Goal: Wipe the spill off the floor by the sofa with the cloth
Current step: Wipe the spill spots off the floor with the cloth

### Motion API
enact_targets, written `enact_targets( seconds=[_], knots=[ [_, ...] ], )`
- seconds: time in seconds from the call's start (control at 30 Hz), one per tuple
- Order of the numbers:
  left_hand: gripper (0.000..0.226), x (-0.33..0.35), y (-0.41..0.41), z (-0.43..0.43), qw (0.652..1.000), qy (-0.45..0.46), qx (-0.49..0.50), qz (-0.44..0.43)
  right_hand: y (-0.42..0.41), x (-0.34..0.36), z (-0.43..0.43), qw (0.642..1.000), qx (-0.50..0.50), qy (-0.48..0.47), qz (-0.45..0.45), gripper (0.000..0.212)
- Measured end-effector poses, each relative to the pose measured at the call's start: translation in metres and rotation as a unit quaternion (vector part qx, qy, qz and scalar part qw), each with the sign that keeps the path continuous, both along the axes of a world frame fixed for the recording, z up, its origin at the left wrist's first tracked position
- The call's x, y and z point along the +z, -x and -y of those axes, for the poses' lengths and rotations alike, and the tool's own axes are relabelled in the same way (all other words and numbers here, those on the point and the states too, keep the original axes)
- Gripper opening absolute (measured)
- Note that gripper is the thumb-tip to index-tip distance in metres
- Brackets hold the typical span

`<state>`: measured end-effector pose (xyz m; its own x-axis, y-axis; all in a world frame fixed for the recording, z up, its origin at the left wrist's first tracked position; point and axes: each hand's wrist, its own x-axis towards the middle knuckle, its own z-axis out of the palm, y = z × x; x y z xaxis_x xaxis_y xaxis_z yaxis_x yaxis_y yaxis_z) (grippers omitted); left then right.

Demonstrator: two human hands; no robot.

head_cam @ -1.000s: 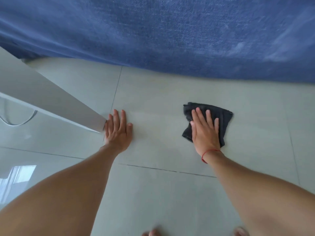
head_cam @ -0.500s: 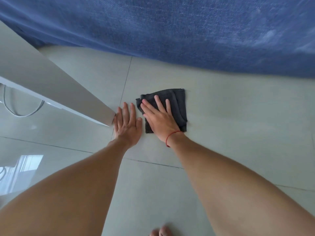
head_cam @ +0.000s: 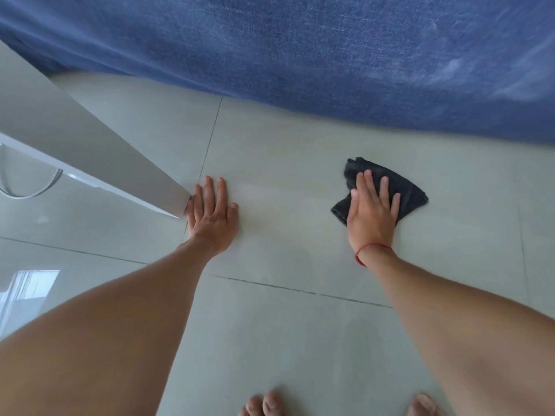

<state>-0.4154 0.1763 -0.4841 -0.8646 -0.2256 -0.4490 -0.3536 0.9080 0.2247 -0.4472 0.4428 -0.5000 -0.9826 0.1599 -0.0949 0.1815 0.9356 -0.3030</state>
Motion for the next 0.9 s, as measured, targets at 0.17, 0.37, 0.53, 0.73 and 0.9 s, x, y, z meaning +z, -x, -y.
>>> enact_targets(
  seconds=[0.17, 0.37, 0.53, 0.73, 0.9],
  knots=[
    [0.060, -0.001, 0.000, -0.001, 1.000, 0.002, 0.004, 0.000, -0.009, 0.004, 0.020, 0.991, 0.133, -0.027, -0.007, 0.048],
    [0.061, 0.004, 0.003, -0.008, 0.999, 0.006, 0.036, 0.000, -0.020, 0.013, 0.029, 0.968, 0.250, -0.020, 0.031, 0.060],
    [0.045, 0.030, 0.019, -0.070, 0.989, 0.018, 0.059, -0.134, -0.018, 0.030, 0.009, 0.998, -0.023, 0.045, -0.043, 0.054],
    [0.075, 0.040, 0.034, -0.141, 0.999, 0.016, 0.037, 0.018, -0.005, 0.048, -0.002, 0.975, -0.166, 0.076, 0.131, 0.065],
    [0.060, 0.046, 0.045, -0.161, 0.994, -0.052, 0.081, 0.055, 0.009, 0.058, -0.001, 0.953, -0.173, 0.174, 0.176, 0.045]
  ],
)
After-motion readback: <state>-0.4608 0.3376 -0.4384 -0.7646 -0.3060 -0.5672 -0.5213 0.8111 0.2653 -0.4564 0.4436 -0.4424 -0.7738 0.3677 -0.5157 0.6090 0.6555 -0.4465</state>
